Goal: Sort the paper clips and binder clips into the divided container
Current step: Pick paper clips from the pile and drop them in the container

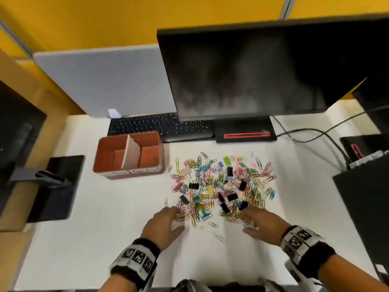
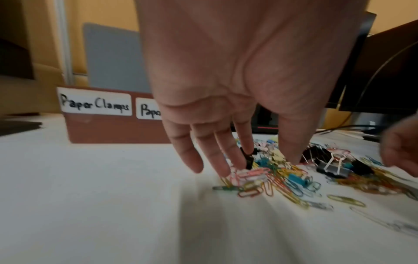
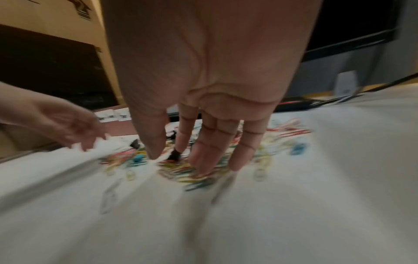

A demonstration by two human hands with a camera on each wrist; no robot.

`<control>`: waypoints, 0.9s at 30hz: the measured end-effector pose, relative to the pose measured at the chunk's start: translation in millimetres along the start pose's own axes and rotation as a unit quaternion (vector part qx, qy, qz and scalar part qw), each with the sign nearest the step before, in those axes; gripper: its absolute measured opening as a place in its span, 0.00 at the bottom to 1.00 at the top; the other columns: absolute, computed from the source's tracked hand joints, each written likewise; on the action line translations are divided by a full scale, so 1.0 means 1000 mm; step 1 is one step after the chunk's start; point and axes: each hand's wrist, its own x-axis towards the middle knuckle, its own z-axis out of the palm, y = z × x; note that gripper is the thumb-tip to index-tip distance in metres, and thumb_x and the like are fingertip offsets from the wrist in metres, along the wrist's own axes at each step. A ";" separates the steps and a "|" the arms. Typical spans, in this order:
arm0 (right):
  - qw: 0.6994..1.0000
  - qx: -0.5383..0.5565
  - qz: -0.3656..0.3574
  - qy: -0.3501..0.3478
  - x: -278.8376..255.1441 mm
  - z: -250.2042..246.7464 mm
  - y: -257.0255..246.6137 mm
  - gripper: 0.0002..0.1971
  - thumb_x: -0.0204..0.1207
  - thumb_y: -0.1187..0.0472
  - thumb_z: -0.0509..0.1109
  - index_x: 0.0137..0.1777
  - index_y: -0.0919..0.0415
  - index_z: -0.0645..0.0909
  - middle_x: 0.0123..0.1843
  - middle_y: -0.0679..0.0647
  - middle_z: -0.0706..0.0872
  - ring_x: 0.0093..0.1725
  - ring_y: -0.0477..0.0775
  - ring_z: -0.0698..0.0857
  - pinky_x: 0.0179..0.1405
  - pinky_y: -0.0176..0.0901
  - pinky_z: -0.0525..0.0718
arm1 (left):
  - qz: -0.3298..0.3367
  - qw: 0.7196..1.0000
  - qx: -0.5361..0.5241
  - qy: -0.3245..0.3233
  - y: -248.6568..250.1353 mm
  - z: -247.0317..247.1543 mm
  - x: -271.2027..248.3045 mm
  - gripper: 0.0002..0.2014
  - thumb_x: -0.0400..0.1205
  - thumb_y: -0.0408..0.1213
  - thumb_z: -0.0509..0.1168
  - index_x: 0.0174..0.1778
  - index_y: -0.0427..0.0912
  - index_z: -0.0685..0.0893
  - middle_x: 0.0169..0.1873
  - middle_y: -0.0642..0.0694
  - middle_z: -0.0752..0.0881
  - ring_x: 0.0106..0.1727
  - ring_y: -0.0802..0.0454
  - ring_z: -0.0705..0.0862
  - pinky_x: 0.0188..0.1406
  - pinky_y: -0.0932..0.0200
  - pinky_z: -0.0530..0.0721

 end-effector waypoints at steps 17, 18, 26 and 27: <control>0.980 0.067 0.021 0.185 0.093 0.038 -0.075 0.16 0.72 0.62 0.73 0.60 0.60 0.82 0.60 0.56 0.82 0.59 0.57 0.80 0.60 0.49 0.81 | 0.077 0.988 -0.100 0.094 -0.027 0.014 0.060 0.07 0.75 0.33 0.71 0.49 0.38 0.86 0.47 0.43 0.84 0.51 0.44 0.81 0.51 0.61 0.75; 0.978 0.072 0.017 0.195 0.094 0.036 -0.075 0.13 0.72 0.64 0.73 0.57 0.60 0.84 0.57 0.56 0.84 0.56 0.57 0.82 0.58 0.49 0.82 | 0.084 0.987 -0.102 0.094 -0.027 0.013 0.063 0.06 0.76 0.31 0.70 0.47 0.38 0.87 0.46 0.42 0.85 0.50 0.44 0.82 0.50 0.64 0.74; 0.977 0.099 0.035 0.187 0.095 0.026 -0.073 0.09 0.74 0.64 0.71 0.54 0.61 0.85 0.49 0.54 0.82 0.47 0.53 0.81 0.51 0.39 0.77 | 0.079 0.990 -0.104 0.061 -0.028 0.005 0.071 0.09 0.78 0.31 0.67 0.53 0.36 0.84 0.47 0.39 0.85 0.50 0.43 0.82 0.51 0.58 0.76; 0.977 0.095 0.041 0.188 0.095 0.026 -0.072 0.10 0.74 0.64 0.71 0.54 0.63 0.85 0.48 0.52 0.77 0.45 0.51 0.78 0.49 0.37 0.75 | 0.074 0.991 -0.093 0.054 -0.028 0.006 0.072 0.07 0.78 0.32 0.67 0.50 0.36 0.84 0.47 0.39 0.84 0.51 0.43 0.81 0.50 0.59 0.75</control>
